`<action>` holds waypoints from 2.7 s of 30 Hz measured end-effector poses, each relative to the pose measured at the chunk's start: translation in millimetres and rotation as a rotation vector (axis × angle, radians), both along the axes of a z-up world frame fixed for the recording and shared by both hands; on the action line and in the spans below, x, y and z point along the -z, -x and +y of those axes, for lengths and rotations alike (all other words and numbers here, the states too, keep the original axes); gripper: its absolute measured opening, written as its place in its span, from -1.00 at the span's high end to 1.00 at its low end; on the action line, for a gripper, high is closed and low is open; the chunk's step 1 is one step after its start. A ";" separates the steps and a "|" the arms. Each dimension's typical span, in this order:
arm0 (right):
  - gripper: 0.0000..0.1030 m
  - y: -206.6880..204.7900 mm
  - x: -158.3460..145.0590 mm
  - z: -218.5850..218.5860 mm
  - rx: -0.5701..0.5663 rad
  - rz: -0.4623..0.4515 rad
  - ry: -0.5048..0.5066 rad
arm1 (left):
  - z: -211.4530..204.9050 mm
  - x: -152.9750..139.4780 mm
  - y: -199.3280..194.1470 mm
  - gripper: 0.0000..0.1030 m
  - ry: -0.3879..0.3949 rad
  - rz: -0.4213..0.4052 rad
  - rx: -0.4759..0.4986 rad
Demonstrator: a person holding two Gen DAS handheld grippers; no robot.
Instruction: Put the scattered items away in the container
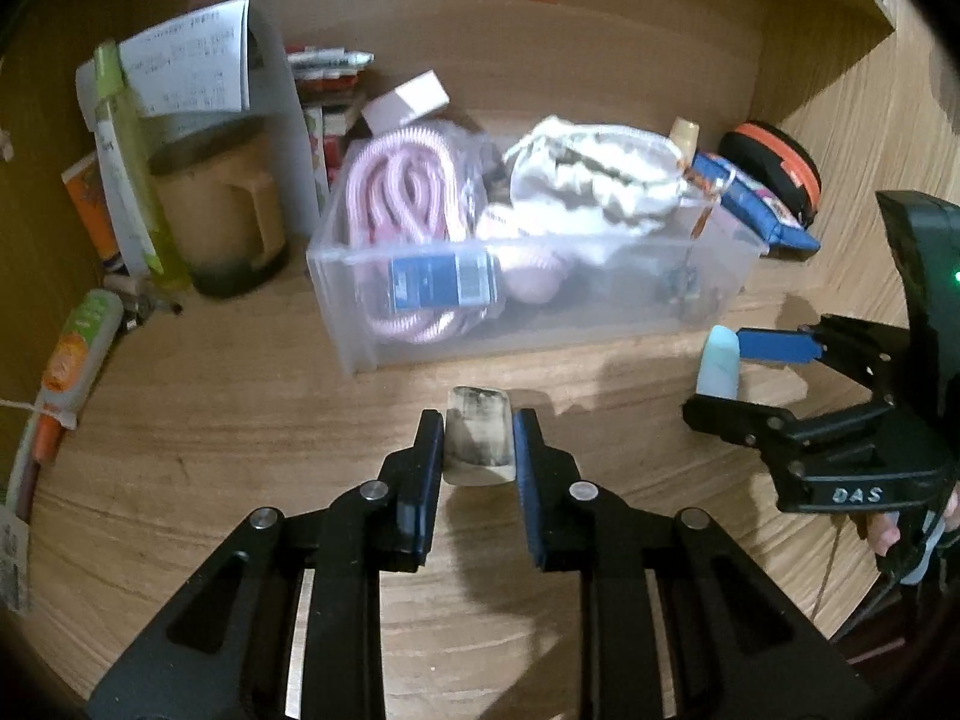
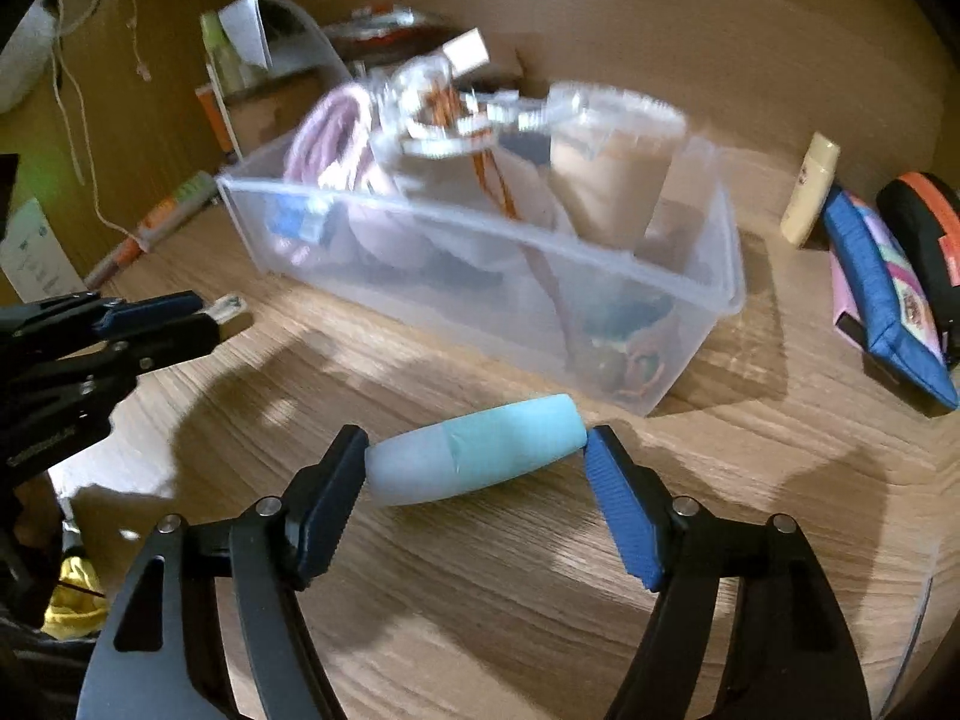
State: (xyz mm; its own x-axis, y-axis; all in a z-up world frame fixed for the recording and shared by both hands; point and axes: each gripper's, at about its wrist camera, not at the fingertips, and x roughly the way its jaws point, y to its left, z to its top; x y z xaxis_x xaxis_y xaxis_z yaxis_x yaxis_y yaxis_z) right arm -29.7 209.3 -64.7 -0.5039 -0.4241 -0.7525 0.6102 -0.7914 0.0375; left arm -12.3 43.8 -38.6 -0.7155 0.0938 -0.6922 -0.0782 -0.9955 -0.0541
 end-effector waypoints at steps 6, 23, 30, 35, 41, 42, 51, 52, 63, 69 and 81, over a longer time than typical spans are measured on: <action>-0.38 -14.9 -29.9 8.5 0.011 0.085 0.042 | -0.2 -12.7 8.6 0.55 0.004 0.034 -0.008; -0.38 -7.7 -63.8 31.5 0.080 0.170 0.101 | -19.2 -29.0 9.6 0.29 0.000 0.044 -0.027; -0.38 5.6 -62.5 33.5 0.098 0.172 0.107 | -20.2 6.5 11.7 0.13 -0.031 -0.115 0.043; -0.38 21.2 -59.2 30.1 0.104 0.170 0.088 | -11.4 23.6 10.9 0.13 -0.018 -0.162 0.063; -0.38 36.8 -54.9 24.5 0.102 0.161 0.074 | -0.5 30.4 11.1 0.54 0.043 -0.136 0.070; -0.38 39.2 -54.0 22.9 0.097 0.158 0.070 | 2.9 30.7 9.9 0.55 0.062 -0.130 0.073; -0.38 51.4 -47.1 8.5 0.071 0.151 0.035 | 12.7 28.3 9.1 0.55 0.080 -0.111 0.089; -0.38 52.6 -46.4 8.0 0.071 0.149 0.036 | 11.0 24.8 9.4 0.55 0.070 -0.102 0.083; -0.38 58.7 -41.8 7.1 0.077 0.167 0.045 | -11.2 -31.1 25.4 0.55 -0.022 0.047 0.024; -0.39 56.8 -42.2 7.2 0.069 0.165 0.042 | -11.2 -45.7 35.9 0.55 -0.012 0.093 0.018; -0.40 48.7 -50.6 10.6 0.062 0.185 0.060 | -14.8 -47.0 69.5 0.55 -0.008 0.093 0.012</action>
State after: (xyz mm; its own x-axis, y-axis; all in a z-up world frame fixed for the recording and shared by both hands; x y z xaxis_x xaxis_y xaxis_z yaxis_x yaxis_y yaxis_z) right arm -78.4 220.0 -14.1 -0.6576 -0.4295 -0.6189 0.5615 -0.8272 -0.0226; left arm -81.8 28.9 8.4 -0.7757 0.1077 -0.6218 -0.0949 -0.9940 -0.0537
